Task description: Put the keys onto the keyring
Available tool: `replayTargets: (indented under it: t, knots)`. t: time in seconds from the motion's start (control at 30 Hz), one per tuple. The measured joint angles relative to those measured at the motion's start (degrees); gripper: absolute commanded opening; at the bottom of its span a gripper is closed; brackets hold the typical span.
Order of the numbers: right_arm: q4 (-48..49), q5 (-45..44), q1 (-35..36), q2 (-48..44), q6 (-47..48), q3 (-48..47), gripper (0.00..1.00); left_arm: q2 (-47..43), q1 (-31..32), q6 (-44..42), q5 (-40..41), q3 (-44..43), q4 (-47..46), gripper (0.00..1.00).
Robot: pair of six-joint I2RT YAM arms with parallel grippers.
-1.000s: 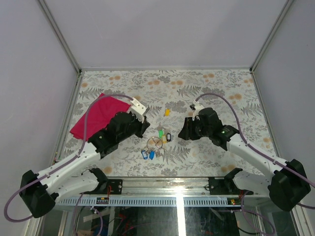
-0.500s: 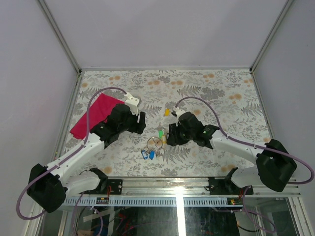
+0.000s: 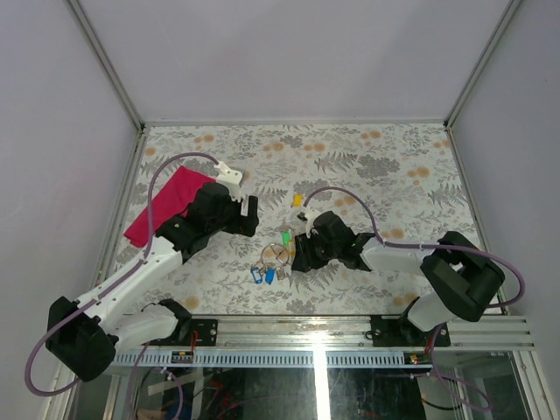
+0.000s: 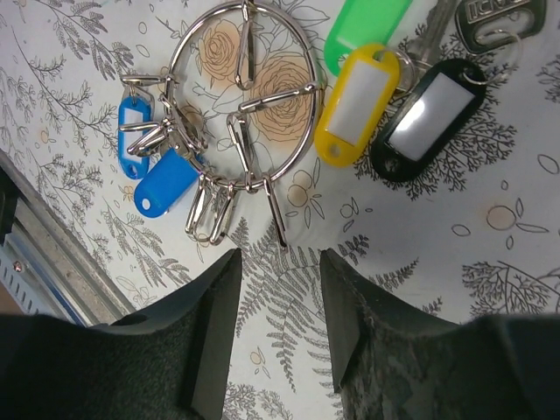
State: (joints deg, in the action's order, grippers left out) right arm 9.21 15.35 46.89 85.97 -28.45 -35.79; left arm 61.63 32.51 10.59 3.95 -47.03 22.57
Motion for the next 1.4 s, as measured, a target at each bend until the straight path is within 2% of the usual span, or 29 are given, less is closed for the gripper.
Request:
replayTargets:
  t: [0.27, 0.47, 0.5, 0.7, 0.83, 1.03, 1.4]
  knots:
    - [2.51, 1.51, 0.59, 2.73, 1.53, -0.09, 0.42, -2.60, 0.00, -0.37, 1.03, 0.00, 0.11, 0.89]
    - [3.98, 2.34, 1.51, 5.11, 2.10, -1.55, 0.34, -2.45, 0.00, -0.39, 1.55, 0.00, 0.17, 0.88]
    - [3.96, 2.23, 1.73, 5.31, 2.29, -1.73, 0.32, -2.43, 0.00, -0.39, 1.60, 0.00, 0.20, 0.89]
    - [2.45, 1.40, 2.36, 5.40, 3.58, -1.81, 0.01, -2.69, 0.00, -0.39, 2.14, 0.00, 0.17, 0.87]
    - [1.11, 0.66, 2.45, 4.96, 4.50, -2.03, 0.00, -4.94, 0.00, -0.37, 2.45, 0.09, -0.57, 0.83]
    - [-11.21, -1.36, 2.49, 0.31, 8.63, -6.75, 0.00, -11.43, 0.00, -0.37, 0.02, 2.54, -6.19, 0.81]
    - [-38.73, -1.14, 2.51, -7.61, 15.15, -28.26, 0.00, -25.62, 0.02, -1.77, -9.22, 14.60, -24.70, 0.79]
